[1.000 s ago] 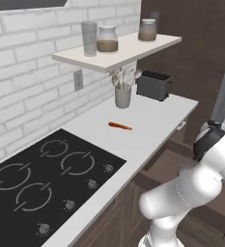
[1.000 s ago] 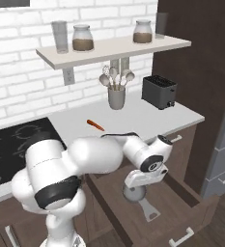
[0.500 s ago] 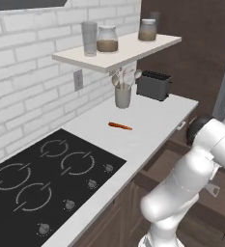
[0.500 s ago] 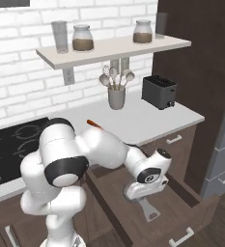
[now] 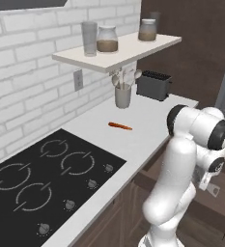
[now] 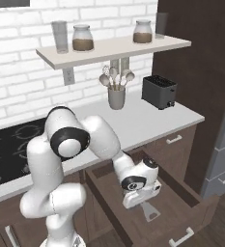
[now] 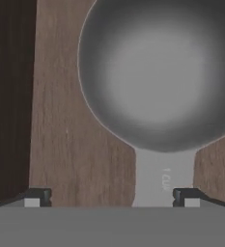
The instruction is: Pick the measuring cup from the drawer and place it on the counter.
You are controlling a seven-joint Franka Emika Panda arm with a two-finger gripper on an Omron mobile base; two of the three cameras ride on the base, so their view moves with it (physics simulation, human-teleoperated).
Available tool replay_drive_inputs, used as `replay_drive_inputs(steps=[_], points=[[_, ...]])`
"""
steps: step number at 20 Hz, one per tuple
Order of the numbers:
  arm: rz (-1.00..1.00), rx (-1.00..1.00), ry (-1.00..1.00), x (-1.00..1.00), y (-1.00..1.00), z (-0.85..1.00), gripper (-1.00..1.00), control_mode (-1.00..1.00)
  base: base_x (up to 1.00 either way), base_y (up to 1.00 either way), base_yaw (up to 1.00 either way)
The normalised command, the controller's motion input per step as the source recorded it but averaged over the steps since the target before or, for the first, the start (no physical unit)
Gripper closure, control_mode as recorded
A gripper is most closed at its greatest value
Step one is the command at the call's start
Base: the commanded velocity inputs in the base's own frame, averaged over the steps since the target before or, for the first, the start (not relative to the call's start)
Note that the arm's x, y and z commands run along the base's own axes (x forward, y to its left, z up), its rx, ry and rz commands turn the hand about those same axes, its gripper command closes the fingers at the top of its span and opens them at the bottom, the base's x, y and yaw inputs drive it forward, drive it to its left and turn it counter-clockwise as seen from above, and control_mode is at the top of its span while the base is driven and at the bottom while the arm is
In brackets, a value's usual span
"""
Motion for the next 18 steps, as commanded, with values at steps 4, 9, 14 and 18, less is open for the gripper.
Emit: replay_drive_inputs(steps=[4,9,14,18], points=[[0.08,0.02,0.0,0.1,-0.27,-0.19,-1.0,-1.0,0.0,0.0,0.0],[0.07,0.04,0.0,0.24,-0.38,-0.05,-1.0,-1.0,0.0,0.0,0.0],[0.06,0.04,-0.03,0.05,-0.48,0.04,-1.0,-1.0,0.0,0.0,0.0],[0.04,0.01,-0.03,0.03,-0.24,0.19,-1.0,-1.0,0.0,0.0,0.0]])
